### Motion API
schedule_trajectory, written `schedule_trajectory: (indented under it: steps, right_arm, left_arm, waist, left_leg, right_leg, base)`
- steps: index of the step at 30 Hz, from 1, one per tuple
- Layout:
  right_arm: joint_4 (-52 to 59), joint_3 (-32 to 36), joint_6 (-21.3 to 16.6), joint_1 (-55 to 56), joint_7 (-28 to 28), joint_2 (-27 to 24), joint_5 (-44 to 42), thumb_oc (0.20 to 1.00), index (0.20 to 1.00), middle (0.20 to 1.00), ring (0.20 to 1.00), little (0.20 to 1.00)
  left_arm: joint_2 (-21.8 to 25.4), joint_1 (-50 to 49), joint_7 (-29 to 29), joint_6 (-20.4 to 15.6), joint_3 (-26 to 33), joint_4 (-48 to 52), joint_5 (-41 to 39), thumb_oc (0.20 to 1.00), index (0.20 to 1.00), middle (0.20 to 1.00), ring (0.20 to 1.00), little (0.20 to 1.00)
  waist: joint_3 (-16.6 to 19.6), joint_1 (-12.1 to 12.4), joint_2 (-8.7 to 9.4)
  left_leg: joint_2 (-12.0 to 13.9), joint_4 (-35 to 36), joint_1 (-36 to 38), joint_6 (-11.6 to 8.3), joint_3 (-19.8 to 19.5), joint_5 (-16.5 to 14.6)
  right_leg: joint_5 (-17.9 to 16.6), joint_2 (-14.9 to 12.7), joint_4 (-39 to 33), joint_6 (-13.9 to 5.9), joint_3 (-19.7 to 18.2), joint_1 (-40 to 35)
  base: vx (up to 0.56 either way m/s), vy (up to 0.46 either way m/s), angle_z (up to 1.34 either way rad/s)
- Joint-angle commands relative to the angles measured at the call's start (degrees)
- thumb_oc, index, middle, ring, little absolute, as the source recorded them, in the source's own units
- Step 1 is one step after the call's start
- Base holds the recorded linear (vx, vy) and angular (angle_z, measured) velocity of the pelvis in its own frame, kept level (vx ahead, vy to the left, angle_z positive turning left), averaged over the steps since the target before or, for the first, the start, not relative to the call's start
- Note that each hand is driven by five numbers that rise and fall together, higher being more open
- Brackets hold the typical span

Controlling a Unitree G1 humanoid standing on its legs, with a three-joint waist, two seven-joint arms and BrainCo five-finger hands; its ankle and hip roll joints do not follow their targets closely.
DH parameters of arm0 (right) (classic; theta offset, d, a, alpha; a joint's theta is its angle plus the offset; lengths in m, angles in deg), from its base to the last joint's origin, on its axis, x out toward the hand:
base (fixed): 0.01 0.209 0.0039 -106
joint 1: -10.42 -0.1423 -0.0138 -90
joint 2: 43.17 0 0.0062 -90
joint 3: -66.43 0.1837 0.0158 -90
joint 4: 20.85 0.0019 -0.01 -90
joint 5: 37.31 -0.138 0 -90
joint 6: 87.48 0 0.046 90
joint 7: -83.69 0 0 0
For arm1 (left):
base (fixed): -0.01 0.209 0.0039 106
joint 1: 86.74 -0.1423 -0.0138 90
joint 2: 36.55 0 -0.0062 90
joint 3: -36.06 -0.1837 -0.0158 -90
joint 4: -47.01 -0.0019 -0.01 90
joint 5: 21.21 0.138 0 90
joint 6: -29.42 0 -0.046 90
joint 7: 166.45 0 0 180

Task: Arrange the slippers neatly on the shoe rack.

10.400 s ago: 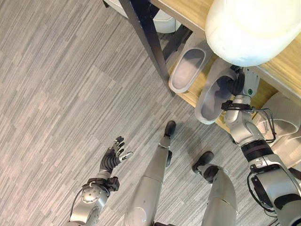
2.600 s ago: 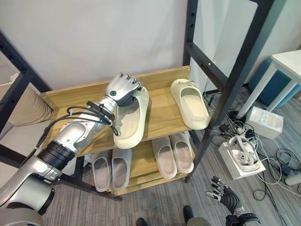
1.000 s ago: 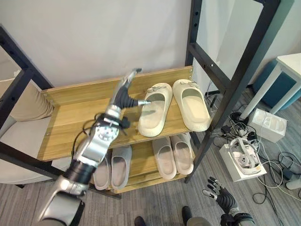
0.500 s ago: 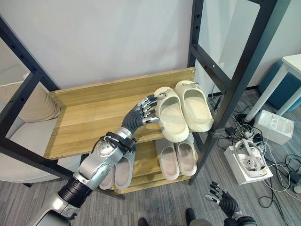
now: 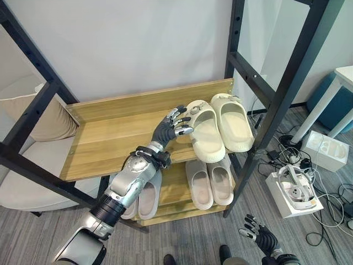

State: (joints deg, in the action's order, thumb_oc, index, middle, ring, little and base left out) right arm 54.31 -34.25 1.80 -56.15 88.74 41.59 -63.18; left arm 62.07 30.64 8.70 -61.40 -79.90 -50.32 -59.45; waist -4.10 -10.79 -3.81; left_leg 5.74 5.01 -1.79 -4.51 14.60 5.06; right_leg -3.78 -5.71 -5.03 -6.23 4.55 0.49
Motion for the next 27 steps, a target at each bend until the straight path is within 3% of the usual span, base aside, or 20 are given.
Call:
schedule_trajectory:
  steps: [1, 10, 20, 27]
  right_arm:
    - [3.8, -0.4, -1.8, -1.0, -0.1, -0.6, -0.4, 1.0, 1.0, 1.0, 1.0, 1.0]
    - [2.2, -0.7, -3.0, -1.2, -0.6, -0.5, -0.8, 1.0, 1.0, 1.0, 1.0, 1.0]
    - [2.2, -0.2, -4.4, -1.1, -1.5, 1.3, -2.1, 1.0, 1.0, 1.0, 1.0, 1.0]
    - [2.0, -0.4, -5.0, -2.3, 0.5, -0.2, -2.6, 1.0, 1.0, 1.0, 1.0, 1.0]
  left_arm:
    - [-5.6, 10.9, 1.8, -0.9, -4.6, -4.8, 5.2, 1.0, 1.0, 1.0, 1.0, 1.0]
    - [-7.3, 15.5, -1.9, -2.6, -3.2, -11.9, 12.8, 1.0, 1.0, 1.0, 1.0, 1.0]
    - [-6.1, 5.2, -7.4, -5.9, 7.4, -3.9, 11.2, 1.0, 1.0, 1.0, 1.0, 1.0]
    - [-0.6, 1.8, -8.0, -10.1, 13.7, 4.0, 14.9, 1.0, 1.0, 1.0, 1.0, 1.0]
  waist:
    - [-0.8, -3.9, 1.36]
    - [-0.8, -4.6, 1.59]
    - [-0.8, -2.3, 2.34]
    - [-0.3, -0.6, 2.97]
  left_leg:
    - [2.7, 0.0, 4.4, -2.21, -2.0, -4.4]
    - [3.0, 0.0, 4.7, -2.32, -1.6, -4.5]
    - [2.8, 0.0, 4.5, -2.18, -2.8, -4.3]
    - [2.7, 0.0, 4.4, -2.3, -3.3, -4.3]
  right_leg:
    - [0.8, -0.4, 0.0, -3.02, 1.7, 1.5]
    - [1.0, -0.2, 0.0, -2.95, 1.2, 1.6]
    - [1.3, -0.4, 0.0, -2.71, 2.3, 0.6]
    - [1.1, -0.8, 0.0, -2.93, 3.4, 0.2]
  base:
    - [0.01, -0.005, -0.03]
    - [0.01, -0.007, -0.07]
    - [0.0, 0.002, -0.01]
    - [0.01, 0.032, 0.07]
